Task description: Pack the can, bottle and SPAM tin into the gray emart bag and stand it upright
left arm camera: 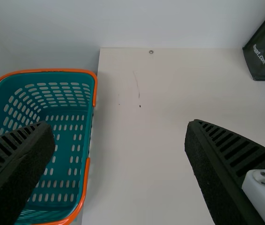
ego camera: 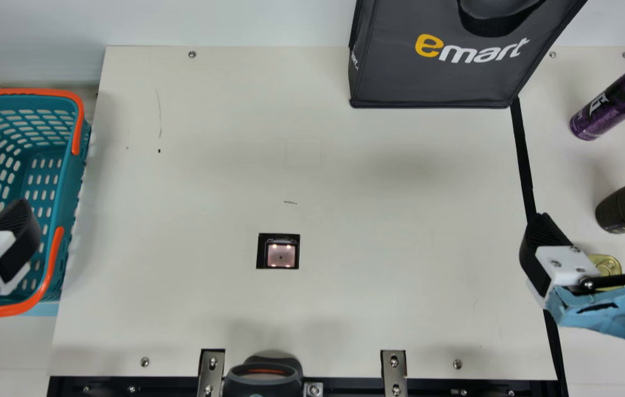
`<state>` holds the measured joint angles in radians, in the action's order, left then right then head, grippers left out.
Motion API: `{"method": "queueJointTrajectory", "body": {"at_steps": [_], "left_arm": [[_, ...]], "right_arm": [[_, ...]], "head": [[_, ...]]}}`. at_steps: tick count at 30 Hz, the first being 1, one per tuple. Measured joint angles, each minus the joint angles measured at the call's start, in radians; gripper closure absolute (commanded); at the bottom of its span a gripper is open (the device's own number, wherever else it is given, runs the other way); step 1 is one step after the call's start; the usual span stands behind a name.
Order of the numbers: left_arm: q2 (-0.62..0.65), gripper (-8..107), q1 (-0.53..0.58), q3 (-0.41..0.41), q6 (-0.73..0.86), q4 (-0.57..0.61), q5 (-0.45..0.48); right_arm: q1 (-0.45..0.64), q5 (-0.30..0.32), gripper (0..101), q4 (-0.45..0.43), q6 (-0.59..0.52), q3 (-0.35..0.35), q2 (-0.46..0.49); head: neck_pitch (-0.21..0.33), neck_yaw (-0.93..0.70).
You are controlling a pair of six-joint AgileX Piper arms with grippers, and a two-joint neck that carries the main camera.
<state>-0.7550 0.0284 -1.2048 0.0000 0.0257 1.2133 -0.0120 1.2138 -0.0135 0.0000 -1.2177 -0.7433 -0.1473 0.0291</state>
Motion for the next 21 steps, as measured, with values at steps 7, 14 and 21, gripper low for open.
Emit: {"method": "queueJointTrajectory", "body": {"at_steps": [7,14,21], "left_arm": [[0.0,9,0.0,0.0,0.0,0.0,0.0],[0.0,9,0.0,0.0,0.0,0.0,0.0],[0.0,9,0.0,0.0,0.0,0.0,0.0]], "right_arm": [[0.0,0.0,6,0.0,0.0,0.0,0.0],[0.0,0.0,6,0.0,0.0,0.0,0.0],[0.0,0.0,6,0.0,0.0,0.0,0.0]], "head": [[0.092,0.107],[0.255,0.265],[0.299,0.318]]}}
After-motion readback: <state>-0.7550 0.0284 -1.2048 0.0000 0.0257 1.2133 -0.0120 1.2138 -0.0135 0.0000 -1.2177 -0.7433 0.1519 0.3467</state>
